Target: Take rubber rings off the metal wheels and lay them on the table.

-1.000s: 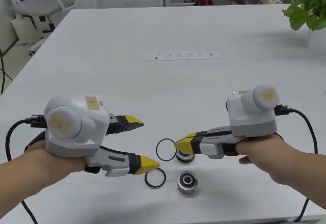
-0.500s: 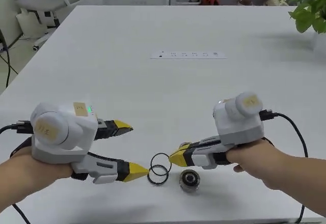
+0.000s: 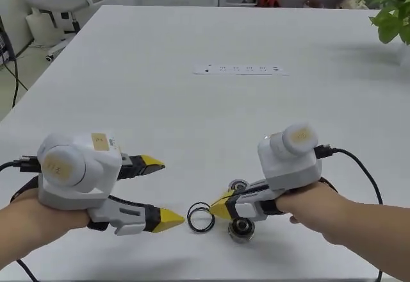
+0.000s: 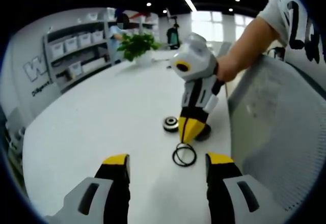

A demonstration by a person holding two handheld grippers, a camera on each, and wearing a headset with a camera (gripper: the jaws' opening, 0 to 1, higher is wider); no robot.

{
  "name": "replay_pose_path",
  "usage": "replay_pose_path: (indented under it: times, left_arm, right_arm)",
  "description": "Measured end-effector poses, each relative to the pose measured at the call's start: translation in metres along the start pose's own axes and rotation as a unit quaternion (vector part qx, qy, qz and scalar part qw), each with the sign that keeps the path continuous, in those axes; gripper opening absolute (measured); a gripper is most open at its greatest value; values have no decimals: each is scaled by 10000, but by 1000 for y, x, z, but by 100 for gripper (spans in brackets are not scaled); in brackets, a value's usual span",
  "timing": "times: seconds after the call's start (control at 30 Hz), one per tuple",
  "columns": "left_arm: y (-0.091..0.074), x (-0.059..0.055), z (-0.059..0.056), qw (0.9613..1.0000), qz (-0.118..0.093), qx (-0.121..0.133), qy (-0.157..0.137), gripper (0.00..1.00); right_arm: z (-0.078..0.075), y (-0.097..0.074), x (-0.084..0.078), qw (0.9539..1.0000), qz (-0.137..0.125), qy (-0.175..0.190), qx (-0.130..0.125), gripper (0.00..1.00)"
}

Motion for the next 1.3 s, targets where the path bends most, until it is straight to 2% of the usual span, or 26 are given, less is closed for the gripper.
replay_pose_path:
  times: [0.3,0.87,1.3]
  left_arm:
    - [2,-2,1,10000,27,-7,-22,61]
    - [4,-7,3,9999,104,-53,-41,61]
    - [12,-3,2,9998,137,-123,-28,60]
  right_arm:
    - [-4,1,-2,9999,30,-26,-127,0]
    - [-4,-3,-3,9999,14,-35,-105,4]
    - [-7,-15,10,9994,-310,-65,-130,12]
Point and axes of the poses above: the centre of the closed fingertips' face, and the gripper's own axes: y roughly forward along the fingers, z roughly to its left, x roughly out of its top, the point moved 4 cm from there along -y, roughly backward along the fingers, and after that the axes turned 3 degrees about -z, right-handed, at the moved point
